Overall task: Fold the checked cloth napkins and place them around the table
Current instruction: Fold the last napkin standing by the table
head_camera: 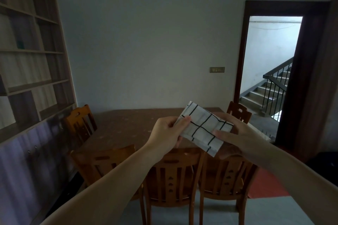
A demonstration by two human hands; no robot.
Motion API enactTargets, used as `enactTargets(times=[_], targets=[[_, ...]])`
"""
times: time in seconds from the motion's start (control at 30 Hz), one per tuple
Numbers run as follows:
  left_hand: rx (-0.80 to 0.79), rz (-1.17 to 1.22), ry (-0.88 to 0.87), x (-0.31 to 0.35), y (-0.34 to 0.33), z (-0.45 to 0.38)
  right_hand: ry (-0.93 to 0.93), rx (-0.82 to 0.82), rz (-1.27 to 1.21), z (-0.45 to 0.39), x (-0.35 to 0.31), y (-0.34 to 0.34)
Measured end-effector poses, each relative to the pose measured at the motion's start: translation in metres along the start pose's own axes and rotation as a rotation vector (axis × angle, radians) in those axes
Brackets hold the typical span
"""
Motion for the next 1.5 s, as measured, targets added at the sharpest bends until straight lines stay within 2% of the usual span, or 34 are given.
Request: enactTargets(times=[0.1, 0.2, 0.27, 0.33, 0.4, 0.57, 0.63, 0.7, 0.77, 0.8, 0.93, 1.0, 1.07, 1.13, 1.17, 1.27, 1.4, 1.5], targets=[[0.030, 0.073, 0.034, 0.000, 0.002, -0.002, 0.072, -0.135, 0.027, 0.009, -0.007, 0.002], [0.018, 0.091, 0.037, -0.003, 0.003, -0.005, 0.247, 0.084, 0.385, 0.007, -0.013, 0.001], [0.020, 0.117, 0.051, -0.005, -0.001, -0.005, 0.356, 0.234, 0.495, 0.006, -0.017, -0.004], [0.018, 0.123, 0.050, -0.008, -0.007, -0.004, 0.458, 0.389, 0.713, 0.009, -0.021, -0.008], [0.020, 0.110, 0.046, -0.008, -0.009, -0.003, 0.514, 0.491, 0.786, 0.009, -0.021, -0.006], [0.027, 0.109, 0.051, -0.008, -0.013, -0.004, 0.513, 0.518, 0.719, 0.006, -0.014, -0.004], [0.021, 0.123, 0.036, -0.006, -0.012, -0.002, 0.474, 0.442, 0.665, 0.004, -0.015, -0.003], [0.010, 0.086, -0.015, -0.004, -0.008, -0.002, 0.343, 0.315, 0.508, 0.002, -0.020, 0.003], [-0.028, -0.042, -0.099, 0.000, -0.006, 0.000, 0.146, 0.213, 0.288, 0.001, -0.029, 0.012], [-0.062, -0.103, -0.133, 0.002, -0.005, 0.001, 0.078, 0.169, 0.258, 0.000, -0.034, 0.014], [-0.190, -0.233, -0.191, 0.013, -0.013, 0.002, 0.094, 0.080, 0.707, -0.006, -0.042, 0.001], [-0.165, -0.186, -0.197, 0.016, -0.016, 0.002, 0.155, 0.130, 0.703, -0.009, -0.037, -0.005], [-0.096, 0.034, -0.128, 0.018, -0.020, 0.005, 0.262, 0.253, 0.638, -0.008, -0.034, -0.006], [-0.135, 0.272, -0.028, 0.017, -0.025, 0.010, 0.308, 0.394, 0.551, -0.006, -0.031, -0.008], [-0.189, 0.312, 0.004, 0.015, -0.028, 0.014, 0.315, 0.445, 0.515, -0.004, -0.029, -0.009], [-0.336, 0.258, 0.079, 0.015, -0.036, 0.023, 0.391, 0.548, 0.524, 0.002, -0.025, -0.013], [-0.326, 0.030, 0.028, 0.016, -0.039, 0.026, 0.478, 0.675, 0.555, 0.006, -0.023, -0.016], [-0.384, -0.003, 0.019, 0.017, -0.037, 0.026, 0.396, 0.575, 0.412, 0.005, -0.025, -0.014]])
Point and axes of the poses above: each hand's wrist, its own z-axis away from the middle knuckle, its own y-axis out of the back of the hand, x = y × z, the point moved 2 cm from there along -z, towards the middle knuckle
